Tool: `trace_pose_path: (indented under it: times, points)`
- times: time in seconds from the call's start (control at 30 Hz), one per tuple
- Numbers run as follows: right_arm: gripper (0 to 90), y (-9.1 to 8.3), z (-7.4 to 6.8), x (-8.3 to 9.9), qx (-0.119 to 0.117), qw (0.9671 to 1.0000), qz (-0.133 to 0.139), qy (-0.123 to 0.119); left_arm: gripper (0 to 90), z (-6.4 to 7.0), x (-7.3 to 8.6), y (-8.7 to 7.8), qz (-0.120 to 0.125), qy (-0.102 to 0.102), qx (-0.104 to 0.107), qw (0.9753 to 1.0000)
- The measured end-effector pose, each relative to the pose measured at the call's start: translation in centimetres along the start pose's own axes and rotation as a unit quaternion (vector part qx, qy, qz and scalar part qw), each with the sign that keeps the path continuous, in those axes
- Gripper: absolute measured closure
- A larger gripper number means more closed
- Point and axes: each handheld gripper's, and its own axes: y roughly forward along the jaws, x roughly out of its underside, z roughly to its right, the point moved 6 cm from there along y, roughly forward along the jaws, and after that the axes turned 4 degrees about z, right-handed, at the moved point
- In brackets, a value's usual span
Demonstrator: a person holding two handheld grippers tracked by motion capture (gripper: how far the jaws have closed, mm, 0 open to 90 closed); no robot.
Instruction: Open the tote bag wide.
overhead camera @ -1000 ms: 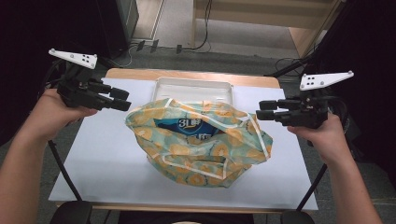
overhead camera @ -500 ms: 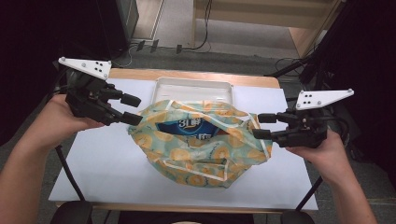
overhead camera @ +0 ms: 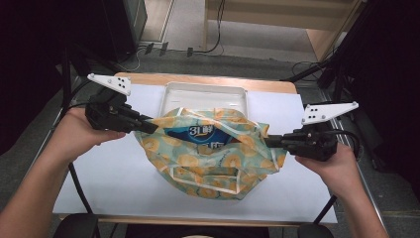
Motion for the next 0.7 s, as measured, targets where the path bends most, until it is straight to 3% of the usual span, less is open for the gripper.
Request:
trace_pose_path:
  times: [0.07, 0.23, 0.37, 0.6, 0.7]
  points:
    - [90.0, -0.4, 0.5, -0.6, 0.018, 0.9997, 0.016, -0.006, 83.4, -0.2, -0.3, -0.4, 0.015, -0.003, -0.002, 0.9999]
    - [90.0, -0.6, 1.6, -1.1, 0.025, 0.9995, 0.021, 0.002, 83.6, -0.9, -0.8, -0.8, 0.040, -0.015, -0.012, 0.9990]
    - [90.0, -0.8, 2.7, -1.8, 0.033, 0.9990, 0.027, 0.012, 83.5, -1.8, -1.1, -0.7, 0.046, -0.030, -0.012, 0.9984]
    - [90.0, -0.6, 3.9, -3.0, 0.054, 0.9983, 0.024, 0.003, 83.6, -3.0, -1.8, -0.4, 0.056, -0.034, -0.024, 0.9976]
    - [90.0, 0.0, 4.8, -2.7, 0.051, 0.9985, 0.020, 0.009, 83.4, -3.5, -1.5, 0.2, 0.059, -0.045, -0.015, 0.9972]
